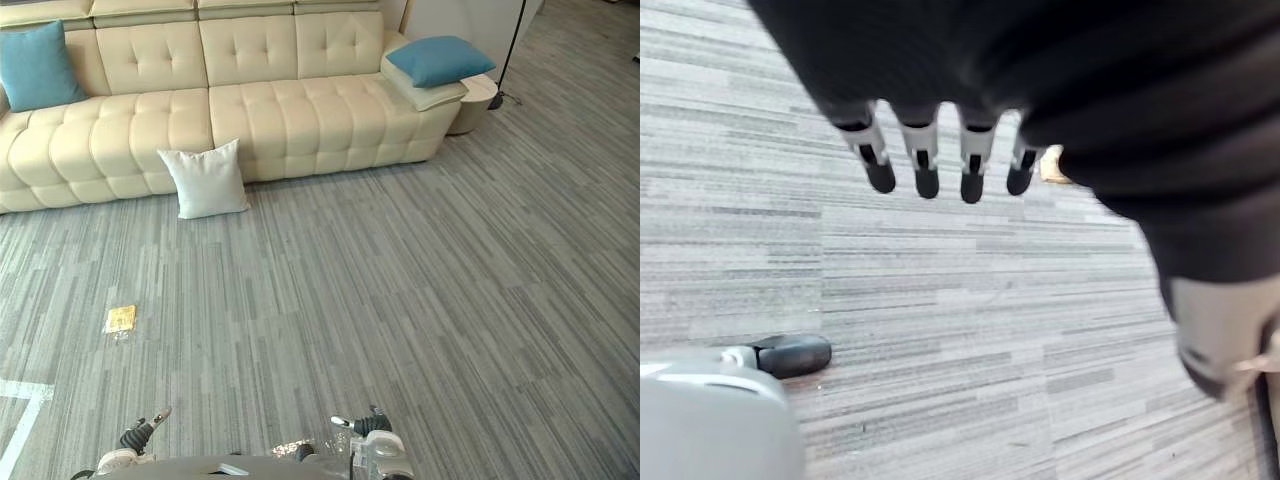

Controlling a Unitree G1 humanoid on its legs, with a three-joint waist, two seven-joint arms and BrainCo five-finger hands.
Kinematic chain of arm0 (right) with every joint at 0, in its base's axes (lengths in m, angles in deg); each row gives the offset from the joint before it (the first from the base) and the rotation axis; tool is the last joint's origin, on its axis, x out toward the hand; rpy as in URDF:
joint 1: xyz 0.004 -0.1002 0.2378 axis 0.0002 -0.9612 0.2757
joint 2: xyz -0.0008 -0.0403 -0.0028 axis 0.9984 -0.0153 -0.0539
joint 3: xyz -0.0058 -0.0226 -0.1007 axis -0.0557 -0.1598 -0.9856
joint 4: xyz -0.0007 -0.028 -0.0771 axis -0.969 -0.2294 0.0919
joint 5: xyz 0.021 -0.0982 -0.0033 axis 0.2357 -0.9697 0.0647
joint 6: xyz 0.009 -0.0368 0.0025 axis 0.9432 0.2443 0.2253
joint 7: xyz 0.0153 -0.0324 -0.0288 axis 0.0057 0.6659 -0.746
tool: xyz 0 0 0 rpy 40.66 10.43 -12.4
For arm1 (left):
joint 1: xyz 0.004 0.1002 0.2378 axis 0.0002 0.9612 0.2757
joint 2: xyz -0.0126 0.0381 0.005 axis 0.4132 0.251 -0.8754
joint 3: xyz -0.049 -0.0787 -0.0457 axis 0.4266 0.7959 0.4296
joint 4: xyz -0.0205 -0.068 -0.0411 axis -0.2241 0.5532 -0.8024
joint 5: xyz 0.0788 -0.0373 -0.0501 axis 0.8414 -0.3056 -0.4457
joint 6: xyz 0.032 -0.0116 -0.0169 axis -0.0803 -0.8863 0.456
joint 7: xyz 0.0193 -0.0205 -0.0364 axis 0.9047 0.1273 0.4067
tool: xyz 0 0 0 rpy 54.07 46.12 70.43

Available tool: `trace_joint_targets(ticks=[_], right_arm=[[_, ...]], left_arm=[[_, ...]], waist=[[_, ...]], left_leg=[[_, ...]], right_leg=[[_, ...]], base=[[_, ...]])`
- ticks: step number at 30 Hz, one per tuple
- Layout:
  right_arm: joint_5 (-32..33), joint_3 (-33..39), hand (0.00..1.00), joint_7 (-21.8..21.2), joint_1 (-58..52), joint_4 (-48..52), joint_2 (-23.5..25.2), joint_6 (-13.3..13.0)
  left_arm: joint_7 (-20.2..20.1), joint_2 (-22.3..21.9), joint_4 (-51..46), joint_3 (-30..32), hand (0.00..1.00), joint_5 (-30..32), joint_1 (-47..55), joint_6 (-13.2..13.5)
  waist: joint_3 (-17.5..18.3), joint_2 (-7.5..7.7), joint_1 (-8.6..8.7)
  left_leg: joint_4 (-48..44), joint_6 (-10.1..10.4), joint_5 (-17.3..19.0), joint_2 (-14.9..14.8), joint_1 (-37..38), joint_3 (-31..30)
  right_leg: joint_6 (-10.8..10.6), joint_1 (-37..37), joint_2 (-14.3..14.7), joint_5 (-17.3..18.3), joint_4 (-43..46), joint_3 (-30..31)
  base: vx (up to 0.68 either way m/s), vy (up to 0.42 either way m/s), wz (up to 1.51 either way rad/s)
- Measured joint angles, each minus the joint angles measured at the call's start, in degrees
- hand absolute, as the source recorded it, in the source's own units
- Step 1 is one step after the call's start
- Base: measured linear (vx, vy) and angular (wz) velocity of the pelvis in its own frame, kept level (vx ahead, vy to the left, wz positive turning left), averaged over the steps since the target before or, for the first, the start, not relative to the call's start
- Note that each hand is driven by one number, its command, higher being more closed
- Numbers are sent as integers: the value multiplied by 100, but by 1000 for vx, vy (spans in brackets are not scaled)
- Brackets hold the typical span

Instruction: Pick up cushions and gather them together orderly.

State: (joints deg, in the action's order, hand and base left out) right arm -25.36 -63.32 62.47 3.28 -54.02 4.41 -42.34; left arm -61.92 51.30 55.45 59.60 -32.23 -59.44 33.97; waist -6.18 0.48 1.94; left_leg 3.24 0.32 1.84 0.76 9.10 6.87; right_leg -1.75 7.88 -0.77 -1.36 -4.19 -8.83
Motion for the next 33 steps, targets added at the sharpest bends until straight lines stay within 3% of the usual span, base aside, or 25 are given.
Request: trace_joint_targets(ticks=[21, 33], right_arm=[[-12, 248, 0, 1, -124, -151, 18, 22], [-11, 248, 0, 1, -149, -208, 18, 18]], left_arm=[[7, -75, 159, 219, 0, 3, 32, 0], [-24, 5, 164, -74, 0, 63, 20, 0]], waist=[[-67, 6, -28], [-96, 53, -42]], left_leg=[[115, 4, -73, 3, 1, -61], [119, -14, -94, 34, -54, -209]], right_leg=[[4, 7, 2, -2, -32, -97], [-28, 3, -22, 20, -33, -226]], base=[[-33, -11, 2], [-32, -12, 5]])
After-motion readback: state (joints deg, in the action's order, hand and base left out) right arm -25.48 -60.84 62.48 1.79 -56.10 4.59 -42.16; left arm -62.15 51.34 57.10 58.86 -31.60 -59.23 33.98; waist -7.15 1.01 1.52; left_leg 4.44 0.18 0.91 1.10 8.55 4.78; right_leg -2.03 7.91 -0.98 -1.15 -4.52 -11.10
